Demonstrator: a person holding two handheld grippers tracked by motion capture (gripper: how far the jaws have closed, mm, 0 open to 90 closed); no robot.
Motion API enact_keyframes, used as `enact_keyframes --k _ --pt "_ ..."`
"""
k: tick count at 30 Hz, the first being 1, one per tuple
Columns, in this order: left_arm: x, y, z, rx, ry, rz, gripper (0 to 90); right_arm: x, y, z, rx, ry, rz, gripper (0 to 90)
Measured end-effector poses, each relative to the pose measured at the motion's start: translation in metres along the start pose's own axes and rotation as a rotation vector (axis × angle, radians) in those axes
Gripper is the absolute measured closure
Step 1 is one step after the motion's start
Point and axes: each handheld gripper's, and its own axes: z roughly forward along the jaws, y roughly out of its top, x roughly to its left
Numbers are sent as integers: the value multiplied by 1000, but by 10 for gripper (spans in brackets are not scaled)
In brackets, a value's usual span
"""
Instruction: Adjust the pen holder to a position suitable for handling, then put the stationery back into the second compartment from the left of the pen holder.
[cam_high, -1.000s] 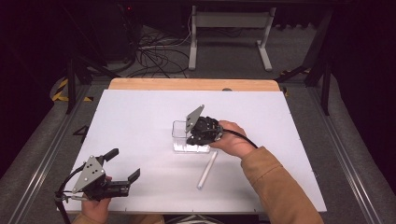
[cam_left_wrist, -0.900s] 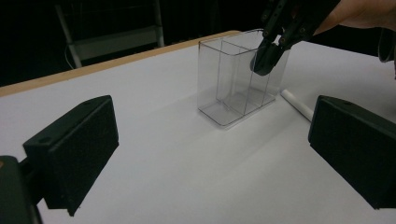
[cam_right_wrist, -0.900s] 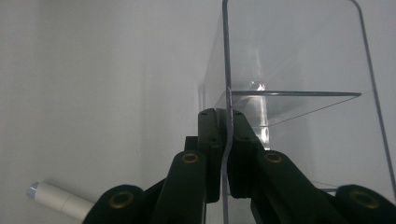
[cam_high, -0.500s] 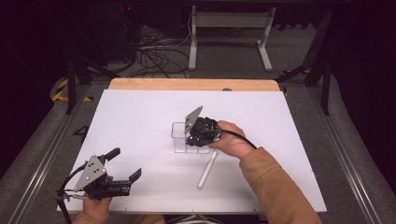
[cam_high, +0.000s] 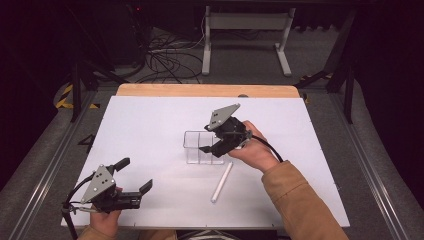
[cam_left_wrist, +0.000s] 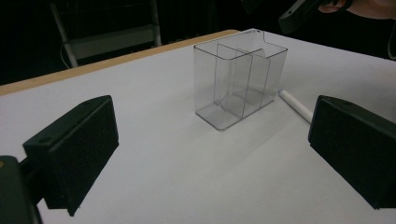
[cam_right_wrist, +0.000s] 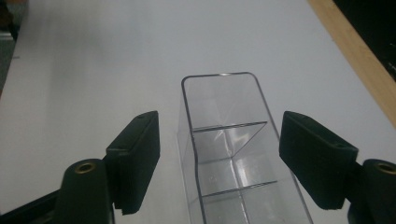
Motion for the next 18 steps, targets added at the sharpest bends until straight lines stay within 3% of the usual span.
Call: enact_keyframes --k 6,18 --pt "-1 0 0 -1 2 -2 25 1 -4 -15 -57 -28 35 244" --pt "-2 1 -3 -19 12 -8 15 11 -11 -45 -156 -97 55 152"
